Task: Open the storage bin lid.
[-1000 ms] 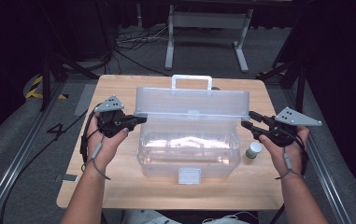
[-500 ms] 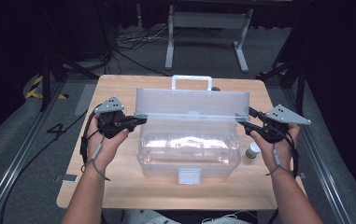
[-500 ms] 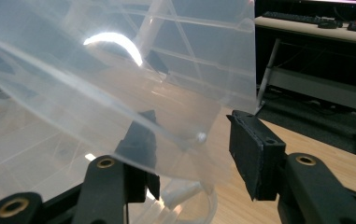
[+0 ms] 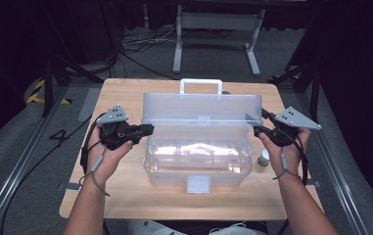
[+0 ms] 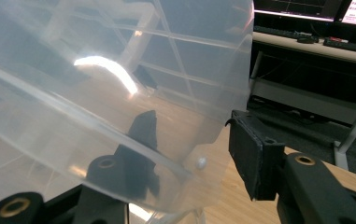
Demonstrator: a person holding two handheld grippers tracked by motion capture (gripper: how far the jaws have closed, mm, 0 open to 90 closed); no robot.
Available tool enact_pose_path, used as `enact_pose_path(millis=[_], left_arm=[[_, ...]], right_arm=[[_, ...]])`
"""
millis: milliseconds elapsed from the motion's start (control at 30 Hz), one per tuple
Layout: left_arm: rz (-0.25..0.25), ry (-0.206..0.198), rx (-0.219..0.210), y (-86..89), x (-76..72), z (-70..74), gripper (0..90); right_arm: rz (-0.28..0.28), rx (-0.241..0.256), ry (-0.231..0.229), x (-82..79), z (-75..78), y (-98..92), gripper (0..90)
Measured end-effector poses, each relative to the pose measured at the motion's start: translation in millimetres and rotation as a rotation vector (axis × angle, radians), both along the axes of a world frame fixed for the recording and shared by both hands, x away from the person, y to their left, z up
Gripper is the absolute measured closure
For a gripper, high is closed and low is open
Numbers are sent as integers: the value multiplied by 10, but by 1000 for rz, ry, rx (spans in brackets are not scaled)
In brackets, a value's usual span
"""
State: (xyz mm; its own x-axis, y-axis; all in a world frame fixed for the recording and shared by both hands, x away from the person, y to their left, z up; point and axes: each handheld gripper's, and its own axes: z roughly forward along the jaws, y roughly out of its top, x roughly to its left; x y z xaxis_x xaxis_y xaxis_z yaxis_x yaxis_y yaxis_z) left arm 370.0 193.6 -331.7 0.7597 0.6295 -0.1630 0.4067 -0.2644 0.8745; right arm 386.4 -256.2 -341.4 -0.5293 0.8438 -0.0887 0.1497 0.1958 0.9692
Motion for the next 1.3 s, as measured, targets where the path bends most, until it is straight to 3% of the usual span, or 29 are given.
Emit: enact_pose_path(millis=[133,433,833,867,1000,1300], left_arm=[[7,5,5,40,-60,-1,809],[32,29,12,154,-193,-35,796],[38,74,43,238,-347,-112,787],[42,79,44,250,-362,-121,787],[49,98,46,274,-406,-153,783],[-10,144,77,215,-497,-279,770]], right_arm=[[-15,14,10,32,12,15,524],[-50,42,-21,125,52,51,537],[-108,46,-66,211,102,90,613],[-120,36,-70,229,116,84,656],[-120,58,-66,254,135,66,680],[-109,113,-39,352,159,39,687]])
